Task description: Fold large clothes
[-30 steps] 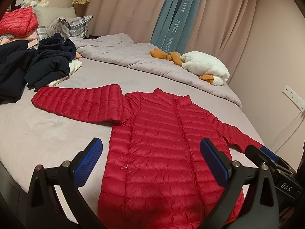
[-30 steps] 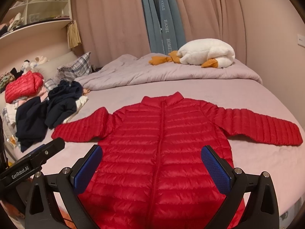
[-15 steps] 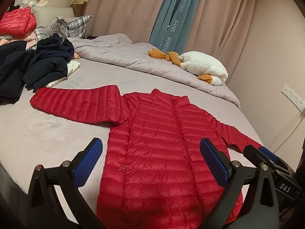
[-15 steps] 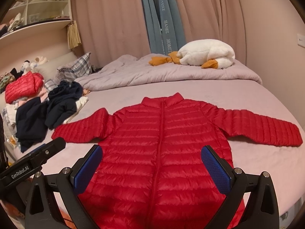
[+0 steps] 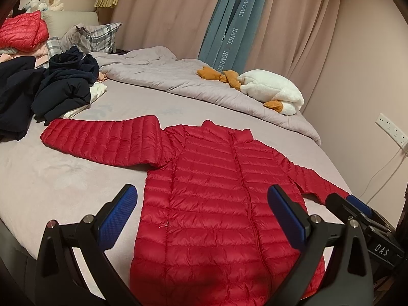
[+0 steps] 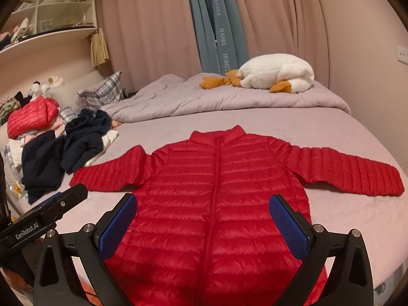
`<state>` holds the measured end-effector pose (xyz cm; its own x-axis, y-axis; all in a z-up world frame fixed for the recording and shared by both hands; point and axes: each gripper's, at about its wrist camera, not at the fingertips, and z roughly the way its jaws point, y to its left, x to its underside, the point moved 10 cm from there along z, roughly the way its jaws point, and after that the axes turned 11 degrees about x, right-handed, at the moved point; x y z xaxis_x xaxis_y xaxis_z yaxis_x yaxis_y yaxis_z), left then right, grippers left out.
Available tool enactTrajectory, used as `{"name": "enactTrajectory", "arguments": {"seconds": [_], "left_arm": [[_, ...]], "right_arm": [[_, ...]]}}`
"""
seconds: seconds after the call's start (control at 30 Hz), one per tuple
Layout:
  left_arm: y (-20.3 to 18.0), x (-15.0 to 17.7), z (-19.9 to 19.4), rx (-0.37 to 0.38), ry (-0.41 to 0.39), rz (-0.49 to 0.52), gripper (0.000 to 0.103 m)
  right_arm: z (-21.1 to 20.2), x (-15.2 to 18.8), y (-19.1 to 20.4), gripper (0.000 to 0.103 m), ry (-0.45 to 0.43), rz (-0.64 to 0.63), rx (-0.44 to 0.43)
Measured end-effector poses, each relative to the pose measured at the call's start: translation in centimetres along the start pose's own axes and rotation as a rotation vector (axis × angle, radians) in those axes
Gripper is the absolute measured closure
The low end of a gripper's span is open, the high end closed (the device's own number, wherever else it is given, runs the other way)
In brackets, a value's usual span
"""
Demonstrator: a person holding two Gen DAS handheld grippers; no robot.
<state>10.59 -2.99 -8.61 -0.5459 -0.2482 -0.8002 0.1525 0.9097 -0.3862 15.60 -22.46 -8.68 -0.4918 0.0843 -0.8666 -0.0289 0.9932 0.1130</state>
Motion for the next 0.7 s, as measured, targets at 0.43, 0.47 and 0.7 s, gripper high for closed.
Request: {"name": "enactTrajectory", "arguments": {"seconds": [0.43, 0.47, 0.7], "left_arm": [[0.5, -0.6, -0.5, -0.003, -0.030, -0.034, 0.001], [0.6, -0.7, -0.5, -0.003, -0.033, -0.040, 0.001], [2.6, -2.0, -1.1, -0.032, -0.084, -0.111, 0.005]], "right_arm": [[-0.2, -0.2, 0.1, 0.000, -0.001, 0.000, -0.001], [-0.2, -0.2, 0.1, 0.000, -0.002, 0.002, 0.001], [-0.2, -1.0, -0.5, 0.007, -0.018, 0.037, 0.002]]}}
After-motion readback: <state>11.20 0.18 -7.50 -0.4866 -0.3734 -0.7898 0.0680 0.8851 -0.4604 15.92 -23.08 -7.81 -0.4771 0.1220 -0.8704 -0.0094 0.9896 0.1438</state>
